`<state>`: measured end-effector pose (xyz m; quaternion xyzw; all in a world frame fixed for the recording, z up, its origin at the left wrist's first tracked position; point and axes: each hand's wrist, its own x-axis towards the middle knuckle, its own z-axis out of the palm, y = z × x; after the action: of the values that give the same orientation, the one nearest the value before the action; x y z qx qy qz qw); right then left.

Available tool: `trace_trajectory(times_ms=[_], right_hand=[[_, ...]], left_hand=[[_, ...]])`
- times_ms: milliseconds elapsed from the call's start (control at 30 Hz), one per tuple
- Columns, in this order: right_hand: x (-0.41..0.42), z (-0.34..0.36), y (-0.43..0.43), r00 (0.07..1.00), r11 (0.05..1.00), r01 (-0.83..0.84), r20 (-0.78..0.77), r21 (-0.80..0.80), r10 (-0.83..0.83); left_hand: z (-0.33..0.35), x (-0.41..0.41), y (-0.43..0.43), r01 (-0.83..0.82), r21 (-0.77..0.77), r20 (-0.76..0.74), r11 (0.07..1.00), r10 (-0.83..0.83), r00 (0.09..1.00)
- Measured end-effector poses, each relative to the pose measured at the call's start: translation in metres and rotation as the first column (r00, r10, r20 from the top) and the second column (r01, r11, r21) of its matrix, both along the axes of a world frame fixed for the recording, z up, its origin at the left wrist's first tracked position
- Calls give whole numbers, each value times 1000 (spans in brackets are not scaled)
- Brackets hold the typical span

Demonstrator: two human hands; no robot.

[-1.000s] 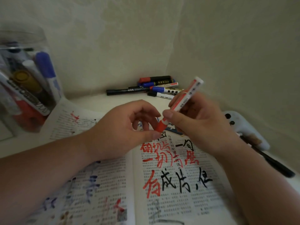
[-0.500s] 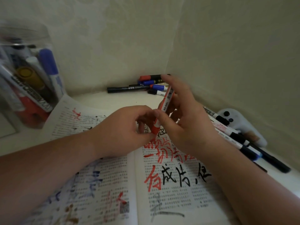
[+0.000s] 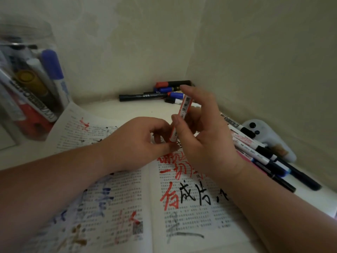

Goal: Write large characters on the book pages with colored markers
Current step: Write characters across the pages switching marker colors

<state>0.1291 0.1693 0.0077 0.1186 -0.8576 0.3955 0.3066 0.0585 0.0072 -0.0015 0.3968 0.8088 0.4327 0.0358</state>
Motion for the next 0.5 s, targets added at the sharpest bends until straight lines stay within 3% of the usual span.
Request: trace_trajectory(times_ms=[233,300,400,500], right_hand=[[4,8,2,982,979,-84,179,183,51],[6,10,2,980,983,-71,197,170,37],[4,25,14,981,996,58,183,61,-68],[-4,64,50,921,937,289,212,194,-327]], left_hand=[[1,-1,-1,-39,-24,-51,999,38,998],[0,-2,0,-41,-27,-44,999,40,998],[-1,-4,2,-38,-73,-19,997,37,999],[-3,-4,1,-30,-108,-1,994,30,1000]])
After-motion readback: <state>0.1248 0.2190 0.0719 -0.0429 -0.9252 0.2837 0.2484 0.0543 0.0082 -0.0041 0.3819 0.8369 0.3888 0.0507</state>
